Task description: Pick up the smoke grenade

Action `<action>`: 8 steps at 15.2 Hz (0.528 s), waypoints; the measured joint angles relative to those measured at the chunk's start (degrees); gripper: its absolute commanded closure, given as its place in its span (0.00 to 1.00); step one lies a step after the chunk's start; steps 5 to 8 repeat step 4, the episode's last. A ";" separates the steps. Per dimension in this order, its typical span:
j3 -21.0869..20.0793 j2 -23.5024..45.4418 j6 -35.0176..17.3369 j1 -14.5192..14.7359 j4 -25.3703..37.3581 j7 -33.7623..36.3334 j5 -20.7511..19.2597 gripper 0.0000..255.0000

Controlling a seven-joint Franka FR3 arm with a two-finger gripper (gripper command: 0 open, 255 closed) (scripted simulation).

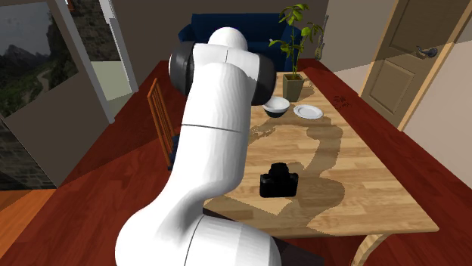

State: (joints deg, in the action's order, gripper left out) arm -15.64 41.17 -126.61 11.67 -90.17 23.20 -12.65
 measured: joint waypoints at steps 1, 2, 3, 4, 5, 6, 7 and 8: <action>-0.09 -0.34 0.46 0.03 0.12 0.02 0.10 1.00; -0.22 -0.97 0.98 -0.10 0.01 -0.10 0.26 1.00; -0.29 -1.24 1.48 -0.13 0.26 -0.17 0.35 1.00; -0.34 -1.54 1.84 -0.22 0.32 -0.28 0.44 1.00; -0.34 -1.54 1.84 -0.22 0.32 -0.28 0.44 1.00; -0.34 -1.54 1.84 -0.22 0.32 -0.28 0.44 1.00; -0.34 -1.54 1.84 -0.22 0.32 -0.28 0.44 1.00; -0.34 -1.54 1.84 -0.22 0.32 -0.28 0.44 1.00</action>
